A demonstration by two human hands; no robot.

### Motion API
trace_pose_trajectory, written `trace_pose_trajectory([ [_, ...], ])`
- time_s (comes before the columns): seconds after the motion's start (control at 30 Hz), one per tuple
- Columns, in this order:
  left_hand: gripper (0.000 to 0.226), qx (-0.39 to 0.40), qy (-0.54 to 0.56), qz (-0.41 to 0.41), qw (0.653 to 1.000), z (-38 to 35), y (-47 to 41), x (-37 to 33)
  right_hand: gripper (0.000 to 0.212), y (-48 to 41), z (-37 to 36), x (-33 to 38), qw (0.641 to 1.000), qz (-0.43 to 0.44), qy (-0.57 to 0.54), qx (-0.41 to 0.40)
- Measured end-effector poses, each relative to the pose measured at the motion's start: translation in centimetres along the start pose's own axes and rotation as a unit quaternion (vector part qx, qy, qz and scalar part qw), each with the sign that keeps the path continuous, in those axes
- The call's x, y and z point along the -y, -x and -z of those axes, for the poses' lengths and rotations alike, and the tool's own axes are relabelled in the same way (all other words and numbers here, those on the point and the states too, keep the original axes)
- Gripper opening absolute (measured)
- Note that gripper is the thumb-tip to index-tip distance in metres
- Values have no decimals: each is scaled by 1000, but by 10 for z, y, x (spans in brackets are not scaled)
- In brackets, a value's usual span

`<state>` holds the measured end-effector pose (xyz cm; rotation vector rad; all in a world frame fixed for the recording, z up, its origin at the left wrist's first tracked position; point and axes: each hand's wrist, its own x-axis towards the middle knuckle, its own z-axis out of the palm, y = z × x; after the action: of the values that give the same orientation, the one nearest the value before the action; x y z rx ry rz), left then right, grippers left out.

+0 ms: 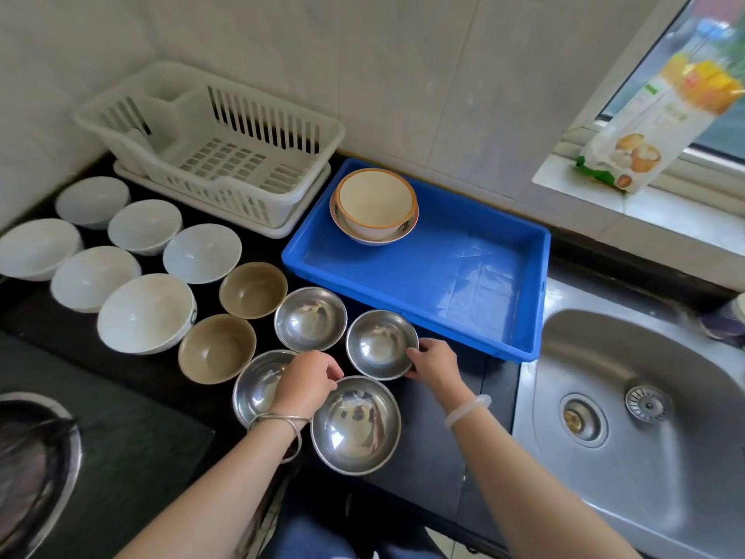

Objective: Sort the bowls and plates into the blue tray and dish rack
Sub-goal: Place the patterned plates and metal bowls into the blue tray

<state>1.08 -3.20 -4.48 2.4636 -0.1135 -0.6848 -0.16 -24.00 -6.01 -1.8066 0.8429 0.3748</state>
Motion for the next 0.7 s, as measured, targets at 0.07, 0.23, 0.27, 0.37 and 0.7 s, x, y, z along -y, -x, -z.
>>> trace_pose_trajectory([
  [0.07, 18, -3, -17, -4, 1000, 0, -1, -1, 17, 4, 5, 0, 1000, 3, -7, -7],
  [0.23, 16, -12, -11, -14, 1000, 1, -5, -3, 18, 13, 19, 3, 1000, 7, -23, -7],
  [0.27, 16, -13, -6, -13, 1000, 2, -7, -2, 17, 15, 21, 4, 1000, 12, -21, -9],
  [0.37, 15, -12, 14, -2, 1000, 3, -11, -4, 22, 19, 28, 10, 999, 32, -35, -20],
  [0.7, 8, -29, 186, 63, 980, -6, -27, -14, 14, 35, 42, 9, 996, 54, 40, -62],
])
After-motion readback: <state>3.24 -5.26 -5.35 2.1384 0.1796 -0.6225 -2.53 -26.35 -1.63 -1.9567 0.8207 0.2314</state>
